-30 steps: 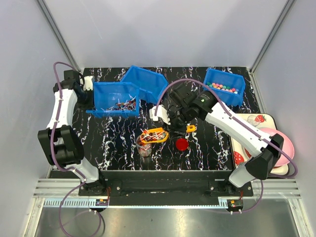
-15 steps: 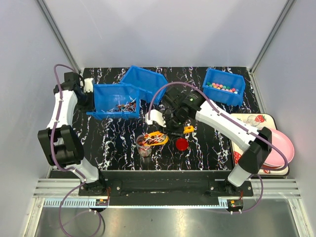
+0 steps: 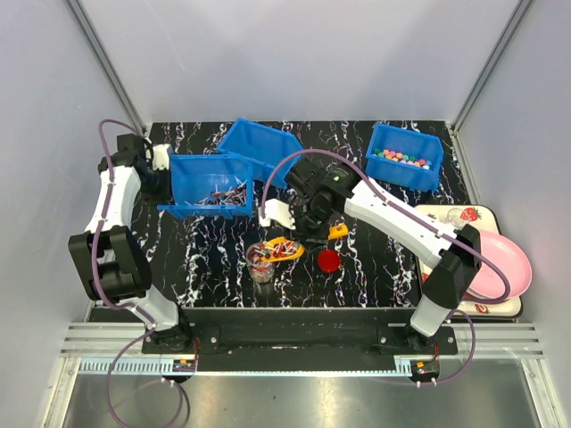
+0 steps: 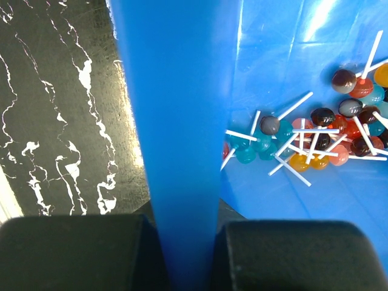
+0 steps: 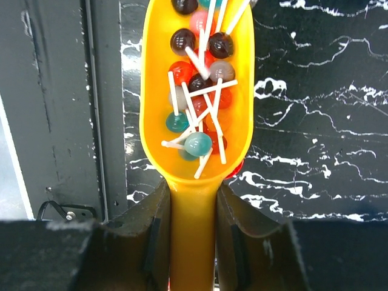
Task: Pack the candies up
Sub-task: Place the fake candies in the packing bottle.
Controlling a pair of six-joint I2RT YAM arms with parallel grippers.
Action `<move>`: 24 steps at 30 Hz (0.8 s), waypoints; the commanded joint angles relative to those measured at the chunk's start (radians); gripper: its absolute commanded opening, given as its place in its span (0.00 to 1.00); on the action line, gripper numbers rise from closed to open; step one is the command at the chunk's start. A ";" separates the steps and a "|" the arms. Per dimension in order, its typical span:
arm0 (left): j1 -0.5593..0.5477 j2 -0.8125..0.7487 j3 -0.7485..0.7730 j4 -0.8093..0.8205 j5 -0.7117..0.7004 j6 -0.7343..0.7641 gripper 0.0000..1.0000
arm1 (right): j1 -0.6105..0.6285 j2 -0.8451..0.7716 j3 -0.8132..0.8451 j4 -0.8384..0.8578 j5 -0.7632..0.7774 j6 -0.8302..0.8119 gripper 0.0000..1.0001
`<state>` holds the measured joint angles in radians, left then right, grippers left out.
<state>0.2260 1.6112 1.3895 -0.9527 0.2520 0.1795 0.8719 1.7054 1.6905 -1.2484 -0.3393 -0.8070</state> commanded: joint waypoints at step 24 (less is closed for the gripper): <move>0.021 -0.079 -0.009 0.068 0.110 -0.002 0.00 | 0.021 0.026 0.104 -0.046 0.059 -0.012 0.00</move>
<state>0.2386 1.6032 1.3773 -0.9405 0.2699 0.1864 0.8776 1.7222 1.7348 -1.2785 -0.2955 -0.8078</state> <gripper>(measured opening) 0.111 0.338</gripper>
